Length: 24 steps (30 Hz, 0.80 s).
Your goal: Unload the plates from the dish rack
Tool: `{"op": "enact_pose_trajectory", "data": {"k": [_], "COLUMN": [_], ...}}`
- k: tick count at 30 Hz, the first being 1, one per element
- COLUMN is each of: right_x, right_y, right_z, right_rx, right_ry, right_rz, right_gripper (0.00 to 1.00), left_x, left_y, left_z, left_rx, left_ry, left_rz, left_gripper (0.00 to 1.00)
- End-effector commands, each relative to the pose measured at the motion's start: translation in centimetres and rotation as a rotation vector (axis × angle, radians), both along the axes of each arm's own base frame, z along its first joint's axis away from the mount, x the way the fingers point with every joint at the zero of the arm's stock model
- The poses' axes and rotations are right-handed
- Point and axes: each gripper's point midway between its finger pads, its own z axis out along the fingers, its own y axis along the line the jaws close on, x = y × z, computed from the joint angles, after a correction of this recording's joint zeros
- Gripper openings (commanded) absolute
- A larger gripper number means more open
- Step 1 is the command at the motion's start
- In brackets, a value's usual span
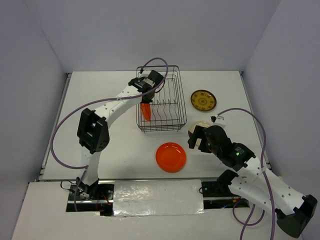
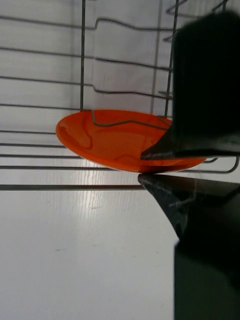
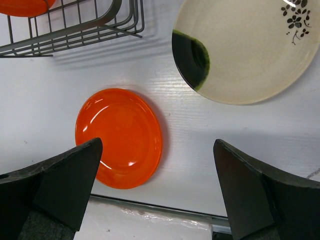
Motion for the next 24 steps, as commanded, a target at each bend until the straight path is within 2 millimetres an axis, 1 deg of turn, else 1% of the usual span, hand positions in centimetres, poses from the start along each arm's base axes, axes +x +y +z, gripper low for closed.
{"op": "enact_pose_trajectory", "data": {"k": [1,3,4,6,7,9,11,13,14,15,17,18,19,20,21,22,23,24], "right_x": [0.0,0.0,0.0,-0.1,-0.1,-0.1,-0.1,-0.1,-0.1,0.0,0.0,0.1,0.2,0.2,0.2,0.6,0.6,0.1], "right_y": [-0.4,-0.6,-0.7,-0.8,-0.8,-0.9,-1.1,-1.0,-1.0,-0.9,-0.8,-0.7,-0.4,0.1,0.7,1.7,2.4,3.2], "right_z": [0.3,0.6,0.8,1.0,1.2,1.3,1.3,1.3,1.3,1.3,1.4,1.5,2.0,2.3,3.4,5.0,6.2,8.1], "right_rx": [-0.011,-0.010,-0.003,0.001,0.007,0.009,0.008,0.008,0.009,0.011,0.018,0.026,0.042,0.069,0.110,0.174,0.225,0.299], "right_ry": [-0.016,-0.028,-0.037,-0.043,-0.051,-0.056,-0.058,-0.058,-0.058,-0.057,-0.057,-0.058,-0.070,-0.078,-0.111,-0.171,-0.213,-0.270], "right_rz": [-0.016,-0.024,-0.028,-0.032,-0.033,-0.036,-0.040,-0.042,-0.043,-0.043,-0.041,-0.042,-0.038,-0.021,0.005,0.033,0.062,0.114], "right_gripper": [0.99,1.00,1.00,1.00,1.00,1.00,1.00,1.00,1.00,1.00,1.00,1.00,1.00,1.00,1.00,1.00,1.00,1.00], "left_x": [0.5,1.0,1.0,1.4,1.4,1.8,1.9,2.2,2.2,2.3,1.9,1.7,1.2,0.6,-0.5,-1.2,-2.1,-2.7], "left_y": [1.0,1.5,1.5,1.9,2.2,2.4,2.6,2.9,3.1,3.4,3.9,4.1,4.3,4.2,4.3,3.4,2.7,1.8], "left_z": [-0.4,-0.3,-0.3,0.3,0.7,2.2,3.7,6.3,7.2,9.4,11.3,13.3,14.2,14.6,16.2,16.6,14.4,17.2], "left_rx": [0.071,0.081,0.081,0.092,0.101,0.107,0.113,0.115,0.121,0.116,0.133,0.118,0.108,0.098,0.061,0.001,-0.019,-0.136], "left_ry": [0.006,-0.013,-0.012,-0.029,-0.034,-0.067,-0.093,-0.142,-0.158,-0.202,-0.219,-0.251,-0.257,-0.257,-0.288,-0.288,-0.236,-0.323], "left_rz": [0.040,0.055,0.052,0.067,0.070,0.075,0.070,0.063,0.062,0.075,0.058,0.059,0.057,0.047,0.041,-0.010,-0.059,-0.113], "left_gripper": [0.26,0.23,0.18,0.13,0.08,0.02,0.00,0.00,0.00,0.00,0.00,0.00,0.00,0.00,0.00,0.00,0.00,0.00]}}
